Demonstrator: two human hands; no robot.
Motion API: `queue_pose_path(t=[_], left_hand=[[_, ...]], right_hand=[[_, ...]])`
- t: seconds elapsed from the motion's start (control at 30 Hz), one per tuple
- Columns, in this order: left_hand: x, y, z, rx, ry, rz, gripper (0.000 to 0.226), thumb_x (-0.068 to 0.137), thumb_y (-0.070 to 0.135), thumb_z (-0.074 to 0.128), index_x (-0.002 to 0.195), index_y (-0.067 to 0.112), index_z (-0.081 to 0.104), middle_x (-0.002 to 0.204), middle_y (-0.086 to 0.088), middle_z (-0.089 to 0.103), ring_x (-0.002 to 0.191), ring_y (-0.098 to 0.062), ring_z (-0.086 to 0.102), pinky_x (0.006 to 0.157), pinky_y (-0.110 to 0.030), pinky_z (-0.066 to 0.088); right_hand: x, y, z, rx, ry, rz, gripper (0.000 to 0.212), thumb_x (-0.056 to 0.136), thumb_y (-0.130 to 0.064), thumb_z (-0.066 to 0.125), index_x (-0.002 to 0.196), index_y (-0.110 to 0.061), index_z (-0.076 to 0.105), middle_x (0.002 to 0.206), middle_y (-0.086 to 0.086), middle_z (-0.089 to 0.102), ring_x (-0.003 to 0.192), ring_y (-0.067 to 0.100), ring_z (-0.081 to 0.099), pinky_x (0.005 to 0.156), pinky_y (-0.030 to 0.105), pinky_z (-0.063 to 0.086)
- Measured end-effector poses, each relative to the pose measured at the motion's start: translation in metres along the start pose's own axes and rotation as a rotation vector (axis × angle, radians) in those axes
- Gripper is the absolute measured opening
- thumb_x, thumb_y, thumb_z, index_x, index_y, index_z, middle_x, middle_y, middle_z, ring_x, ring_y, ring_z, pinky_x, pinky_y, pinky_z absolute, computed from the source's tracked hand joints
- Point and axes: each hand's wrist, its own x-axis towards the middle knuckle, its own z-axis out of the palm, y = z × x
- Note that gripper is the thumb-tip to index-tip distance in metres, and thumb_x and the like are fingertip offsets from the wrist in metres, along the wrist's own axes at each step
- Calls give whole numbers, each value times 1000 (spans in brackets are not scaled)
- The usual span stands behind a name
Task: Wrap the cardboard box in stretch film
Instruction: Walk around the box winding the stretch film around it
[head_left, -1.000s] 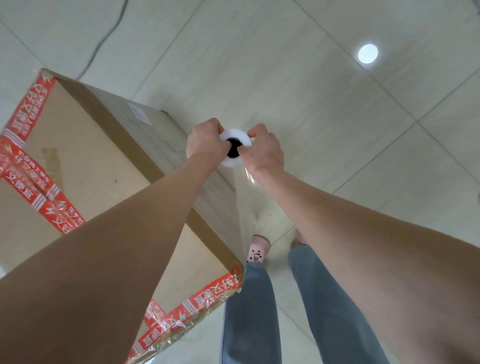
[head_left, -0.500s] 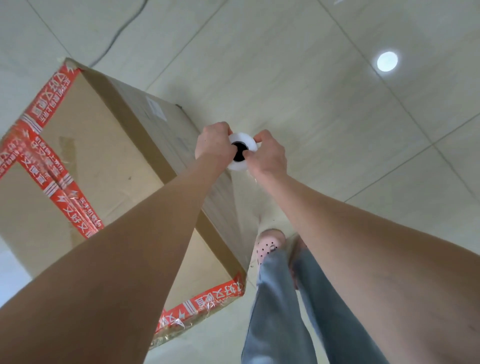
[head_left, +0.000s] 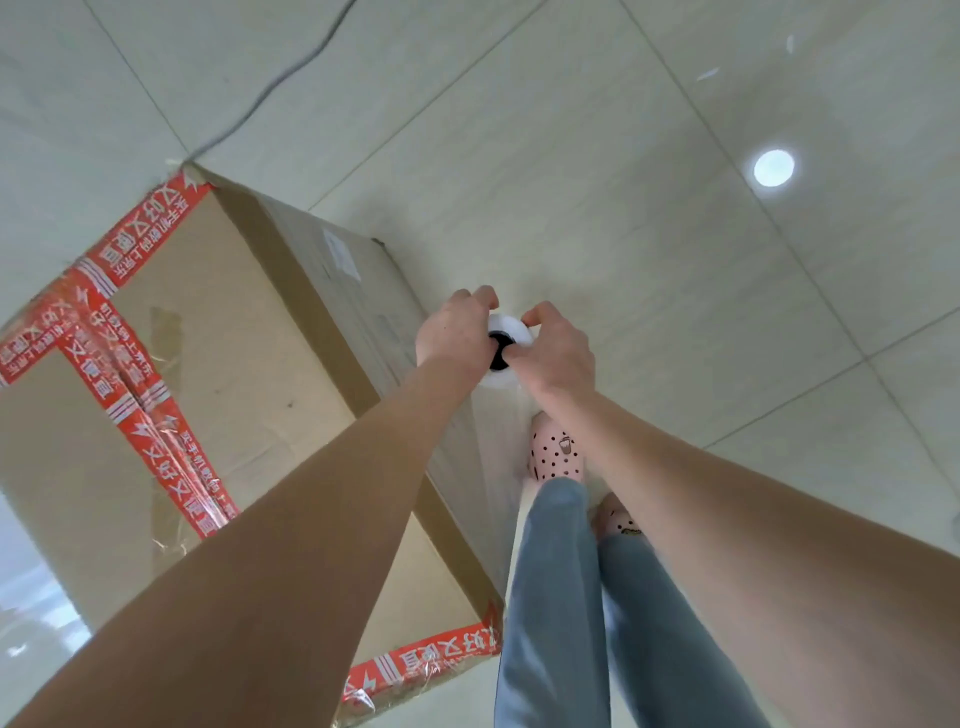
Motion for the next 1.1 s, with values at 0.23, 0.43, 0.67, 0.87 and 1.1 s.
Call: queue_pose_path(t=[0.23,0.43,0.67,0.87,1.1], left_hand=[[9,-17,-10,-285,20,-221,13,85,19,58,94,10,54,89,-6,57,79,-25,57,64,-32,47],[9,-27,-6,-594,-19,-406,23,83,27,62,91,6,57,93,-12,66,76,-29,68,67,-40,59],[26,-20,-27,-38,54,15,28,87,8,52,114,13,51,104,-6,56,87,-28,57,60,-33,39],[37,-20,-37,-63,57,12,18,86,12,48,103,9,56,99,-9,58,86,-30,58,61,-32,40],[48,-23,-42,-459,96,-304,17,81,23,59,89,9,54,85,-5,61,73,-25,62,59,-30,49]], right_hand=[[12,-28,1,-157,46,-142,45,87,-14,53,129,-26,50,119,1,59,109,22,56,76,25,36],[21,-36,4,-58,7,0,38,83,-24,60,119,-21,47,112,7,55,84,24,55,67,28,36],[26,-47,8,-103,10,-52,33,83,-21,60,114,-22,53,97,1,57,76,20,54,49,25,31],[35,-56,1,-232,25,-162,31,85,-17,52,113,-26,59,107,1,62,83,18,53,65,26,36],[46,-75,-9,-170,112,-195,35,87,-20,55,122,-24,52,118,0,53,97,24,58,72,31,40]])
